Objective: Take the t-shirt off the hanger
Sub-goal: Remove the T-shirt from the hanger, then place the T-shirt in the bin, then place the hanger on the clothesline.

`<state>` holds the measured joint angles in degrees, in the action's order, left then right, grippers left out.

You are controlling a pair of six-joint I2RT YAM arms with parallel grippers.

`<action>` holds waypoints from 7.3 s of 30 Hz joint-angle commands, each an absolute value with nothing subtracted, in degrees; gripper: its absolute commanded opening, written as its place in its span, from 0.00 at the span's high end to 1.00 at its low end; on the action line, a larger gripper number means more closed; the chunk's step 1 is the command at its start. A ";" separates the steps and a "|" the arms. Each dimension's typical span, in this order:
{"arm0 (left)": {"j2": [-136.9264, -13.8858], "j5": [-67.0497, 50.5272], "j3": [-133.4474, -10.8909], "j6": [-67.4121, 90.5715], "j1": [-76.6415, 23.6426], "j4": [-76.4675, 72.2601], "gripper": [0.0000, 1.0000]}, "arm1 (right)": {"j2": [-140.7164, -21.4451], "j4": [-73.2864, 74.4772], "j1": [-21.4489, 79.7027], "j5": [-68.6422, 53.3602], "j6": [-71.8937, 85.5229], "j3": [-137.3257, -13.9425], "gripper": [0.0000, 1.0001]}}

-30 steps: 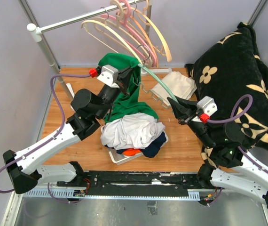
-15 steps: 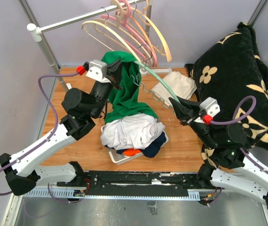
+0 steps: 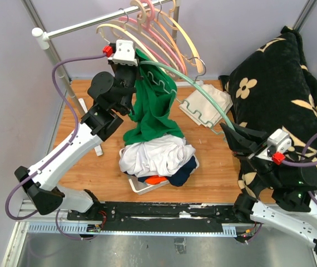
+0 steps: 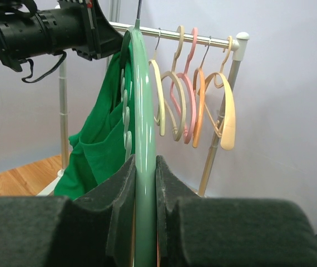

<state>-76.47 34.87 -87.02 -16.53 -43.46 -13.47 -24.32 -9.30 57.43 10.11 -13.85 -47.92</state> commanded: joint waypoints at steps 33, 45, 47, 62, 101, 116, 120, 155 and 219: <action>-72.52 0.18 -107.98 3.43 -41.67 -10.32 0.99 | -18.70 -17.24 56.10 37.30 -18.21 -49.09 0.99; -83.19 -6.25 -130.05 16.51 -41.75 -11.24 0.99 | -20.41 -14.78 56.10 35.40 -15.81 -51.65 0.99; -82.18 -6.72 -127.91 17.97 -41.75 -12.29 0.99 | -20.87 -14.15 56.07 35.13 -15.49 -52.06 0.99; -59.17 -5.97 -78.53 20.02 -41.84 -19.75 1.00 | -23.16 -14.35 56.09 34.37 -15.72 -52.04 0.99; -55.18 -2.46 -31.41 22.79 -55.94 -11.60 0.99 | -33.16 -25.17 56.12 22.72 -18.99 -54.01 0.99; -55.96 7.70 -32.24 23.32 -67.07 -8.58 0.95 | -40.52 -27.07 56.07 14.16 -16.13 -57.65 0.99; -54.47 8.52 -36.16 21.12 -68.98 -4.63 0.65 | -41.71 -27.25 56.08 13.73 -15.80 -57.96 0.99; -36.60 41.65 -43.06 16.35 -77.78 -0.04 0.01 | -55.22 -26.74 56.07 16.94 -11.13 -65.62 0.99; -32.02 49.85 -45.51 11.01 -77.78 0.99 0.00 | -101.02 -30.39 48.94 8.70 0.78 -97.86 0.99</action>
